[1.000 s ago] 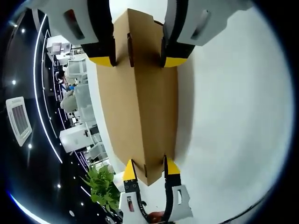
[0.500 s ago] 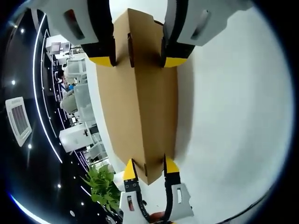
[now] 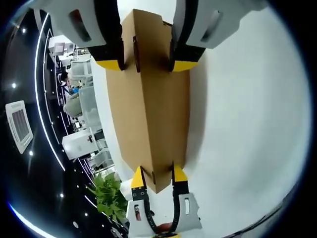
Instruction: Operate the shoe box by opening the lid, removing the specified soft item, and placing it in the target area until the item is outside and the box remains undamaged.
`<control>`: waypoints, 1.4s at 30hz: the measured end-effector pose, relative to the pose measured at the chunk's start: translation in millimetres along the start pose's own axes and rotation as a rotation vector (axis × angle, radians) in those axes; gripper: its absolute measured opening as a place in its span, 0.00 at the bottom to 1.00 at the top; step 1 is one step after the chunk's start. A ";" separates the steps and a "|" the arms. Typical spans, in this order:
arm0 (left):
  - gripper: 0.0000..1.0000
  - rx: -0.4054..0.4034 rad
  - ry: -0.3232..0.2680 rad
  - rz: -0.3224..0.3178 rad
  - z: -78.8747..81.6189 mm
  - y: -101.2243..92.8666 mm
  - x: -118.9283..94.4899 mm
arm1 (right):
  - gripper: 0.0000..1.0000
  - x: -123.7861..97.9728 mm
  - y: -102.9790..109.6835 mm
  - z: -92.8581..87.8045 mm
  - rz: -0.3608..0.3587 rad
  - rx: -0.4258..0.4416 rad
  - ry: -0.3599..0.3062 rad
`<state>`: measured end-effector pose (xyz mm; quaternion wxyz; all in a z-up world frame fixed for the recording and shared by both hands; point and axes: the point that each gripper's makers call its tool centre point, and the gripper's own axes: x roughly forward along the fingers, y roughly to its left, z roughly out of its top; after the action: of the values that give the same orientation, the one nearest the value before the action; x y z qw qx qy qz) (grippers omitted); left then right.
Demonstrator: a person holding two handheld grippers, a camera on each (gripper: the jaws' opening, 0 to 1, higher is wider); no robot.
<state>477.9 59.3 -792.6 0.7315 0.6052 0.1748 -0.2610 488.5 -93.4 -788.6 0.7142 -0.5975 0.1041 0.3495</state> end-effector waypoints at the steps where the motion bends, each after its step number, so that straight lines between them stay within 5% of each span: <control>1: 0.34 0.000 0.000 0.006 0.5 2.6 -2.0 | 0.34 -1.9 -1.6 1.2 -0.004 -0.003 -0.002; 19: 0.30 -0.021 -0.001 0.035 3.8 32.2 -17.2 | 0.30 -15.1 -25.9 10.7 -0.028 0.023 -0.014; 24: 0.31 -0.062 -0.010 -0.021 9.2 32.7 -14.3 | 0.30 -14.9 -26.1 11.1 -0.006 0.026 -0.007; 42: 0.32 -0.054 -0.040 -0.009 21.1 61.0 -12.9 | 0.30 -25.1 -52.4 18.5 -0.003 0.054 -0.010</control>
<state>502.5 48.8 -732.4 0.7499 0.5790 0.1696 -0.2715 497.7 -88.0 -728.6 0.7312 -0.5763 0.1091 0.3483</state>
